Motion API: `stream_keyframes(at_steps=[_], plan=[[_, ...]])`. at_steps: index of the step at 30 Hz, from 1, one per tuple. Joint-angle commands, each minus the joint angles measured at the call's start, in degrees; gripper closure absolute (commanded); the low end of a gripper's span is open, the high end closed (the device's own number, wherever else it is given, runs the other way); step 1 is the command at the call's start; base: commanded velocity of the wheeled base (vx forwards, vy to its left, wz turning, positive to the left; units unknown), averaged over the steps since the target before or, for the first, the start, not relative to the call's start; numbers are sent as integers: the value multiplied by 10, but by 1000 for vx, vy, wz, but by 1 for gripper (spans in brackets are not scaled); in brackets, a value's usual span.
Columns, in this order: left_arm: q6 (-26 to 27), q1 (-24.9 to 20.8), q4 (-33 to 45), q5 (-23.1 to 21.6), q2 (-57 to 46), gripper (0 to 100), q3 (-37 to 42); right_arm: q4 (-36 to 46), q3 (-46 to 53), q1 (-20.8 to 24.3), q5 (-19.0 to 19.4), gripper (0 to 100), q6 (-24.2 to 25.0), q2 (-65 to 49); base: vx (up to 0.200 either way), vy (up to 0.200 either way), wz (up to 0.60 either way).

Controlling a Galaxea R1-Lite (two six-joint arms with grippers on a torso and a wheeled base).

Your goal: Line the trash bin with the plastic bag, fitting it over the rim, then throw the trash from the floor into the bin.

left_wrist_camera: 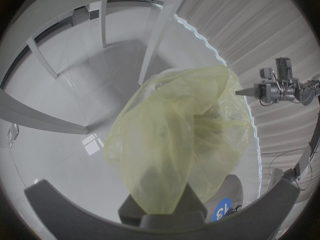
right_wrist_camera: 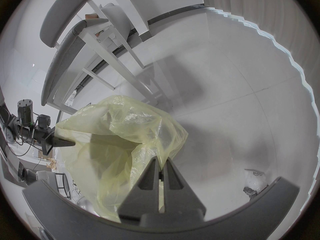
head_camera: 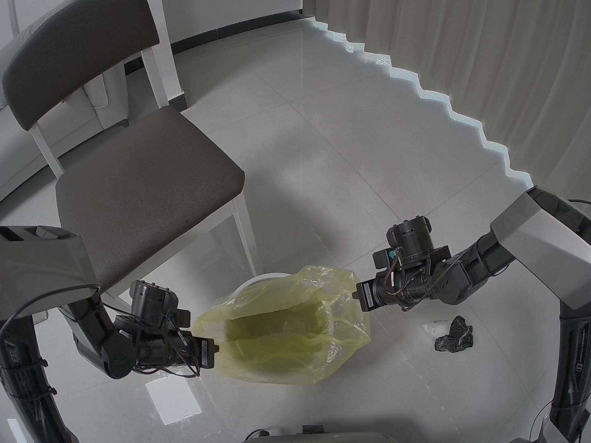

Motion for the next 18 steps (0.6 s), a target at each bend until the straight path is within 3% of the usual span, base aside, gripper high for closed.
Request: stream_keyframes(at_steps=[1, 4, 10, 18], plan=[[-4, -72, 26, 25, -35, 100, 18, 6, 38, -2, 0, 100, -2, -37, 0, 0, 0], [-5, -77, 82, 37, -66, 100, 27, 1, 95, 4, -1, 100, -7, -62, 0, 0, 0], [-9, -75, 117, 29, -146, 100, 62, 1, 155, -2, -1, 100, -14, -116, 0, 0, 0], [-7, -74, 109, 32, -105, 100, 65, -1, 184, -3, -2, 100, -15, -124, 0, 0, 0]])
